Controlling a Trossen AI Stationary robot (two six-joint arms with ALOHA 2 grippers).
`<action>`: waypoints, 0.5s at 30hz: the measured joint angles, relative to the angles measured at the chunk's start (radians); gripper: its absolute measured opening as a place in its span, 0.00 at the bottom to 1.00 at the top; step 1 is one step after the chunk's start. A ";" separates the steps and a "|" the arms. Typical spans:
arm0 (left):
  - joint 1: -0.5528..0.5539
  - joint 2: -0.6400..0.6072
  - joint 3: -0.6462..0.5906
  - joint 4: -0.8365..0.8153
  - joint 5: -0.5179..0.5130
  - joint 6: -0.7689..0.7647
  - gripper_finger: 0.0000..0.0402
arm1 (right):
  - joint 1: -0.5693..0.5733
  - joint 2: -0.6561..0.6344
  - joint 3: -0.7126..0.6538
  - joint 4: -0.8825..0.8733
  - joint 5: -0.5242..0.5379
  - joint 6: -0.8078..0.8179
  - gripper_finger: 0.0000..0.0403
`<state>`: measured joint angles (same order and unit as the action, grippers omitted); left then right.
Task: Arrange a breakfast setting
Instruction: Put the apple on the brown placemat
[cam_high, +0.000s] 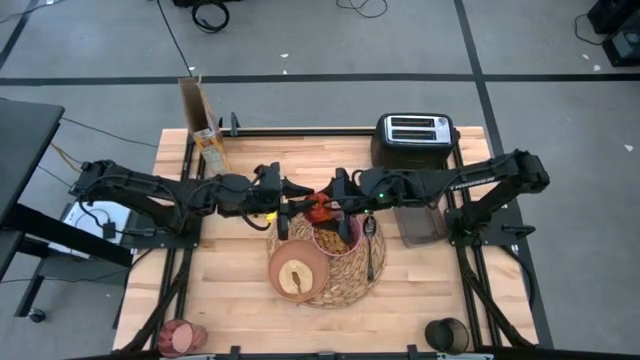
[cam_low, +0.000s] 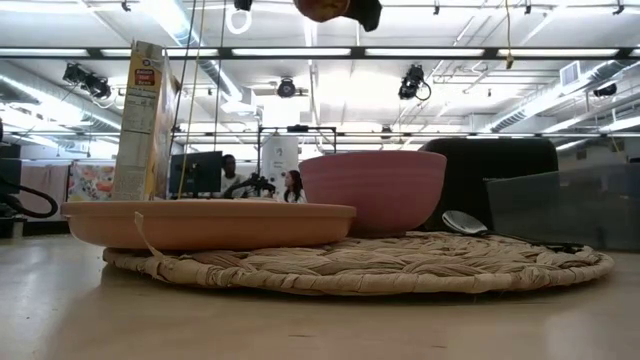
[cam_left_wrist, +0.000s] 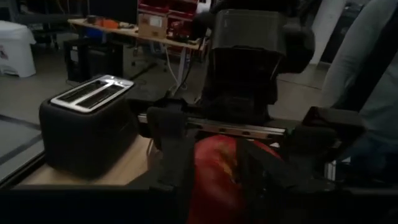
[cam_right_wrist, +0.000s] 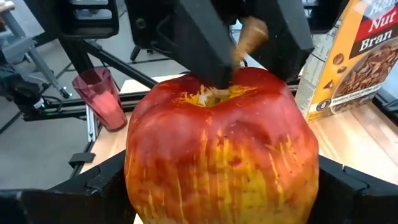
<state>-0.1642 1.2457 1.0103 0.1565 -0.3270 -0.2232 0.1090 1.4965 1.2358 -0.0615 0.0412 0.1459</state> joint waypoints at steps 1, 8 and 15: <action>0.000 -0.001 0.000 -0.010 -0.002 0.002 0.28 | -0.001 0.004 0.000 0.004 0.002 0.007 0.84; 0.000 -0.001 0.002 -0.046 0.016 0.026 0.13 | -0.014 0.012 0.000 0.001 0.011 0.043 0.84; 0.000 -0.002 0.002 -0.050 0.032 0.028 0.04 | -0.023 0.012 0.000 0.001 0.014 0.043 0.87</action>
<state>-0.1642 1.2437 1.0126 0.1062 -0.2947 -0.1956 0.0860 1.5085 1.2358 -0.0601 0.0551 0.1887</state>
